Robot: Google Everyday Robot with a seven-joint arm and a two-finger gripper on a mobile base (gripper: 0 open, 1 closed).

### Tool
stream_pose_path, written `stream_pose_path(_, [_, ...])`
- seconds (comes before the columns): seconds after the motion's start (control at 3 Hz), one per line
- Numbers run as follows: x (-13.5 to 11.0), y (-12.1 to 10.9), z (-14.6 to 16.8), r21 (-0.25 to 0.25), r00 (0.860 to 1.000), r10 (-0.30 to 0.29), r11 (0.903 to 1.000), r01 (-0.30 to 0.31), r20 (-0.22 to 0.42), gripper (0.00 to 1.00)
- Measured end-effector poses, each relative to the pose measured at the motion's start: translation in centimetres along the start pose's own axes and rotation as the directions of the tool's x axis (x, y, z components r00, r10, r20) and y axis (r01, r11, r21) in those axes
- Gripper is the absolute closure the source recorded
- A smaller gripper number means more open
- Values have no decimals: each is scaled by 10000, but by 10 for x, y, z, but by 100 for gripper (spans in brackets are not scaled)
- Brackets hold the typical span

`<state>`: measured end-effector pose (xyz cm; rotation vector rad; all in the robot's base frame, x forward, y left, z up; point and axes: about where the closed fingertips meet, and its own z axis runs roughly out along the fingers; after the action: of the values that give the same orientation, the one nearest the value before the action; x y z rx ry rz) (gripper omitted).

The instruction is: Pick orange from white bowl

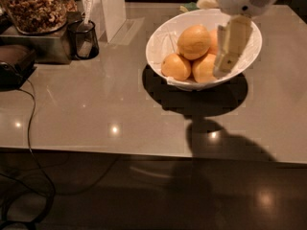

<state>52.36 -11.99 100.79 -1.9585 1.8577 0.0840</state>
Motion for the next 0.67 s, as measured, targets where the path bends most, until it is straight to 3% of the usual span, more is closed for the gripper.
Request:
stream_pose_path(0.33, [-9,-11,-9,392,9998,-104,9992,97,190,0])
stream_pose_path(0.67, [-9,-11,-8,392,9998,-97,9992,90,191,0])
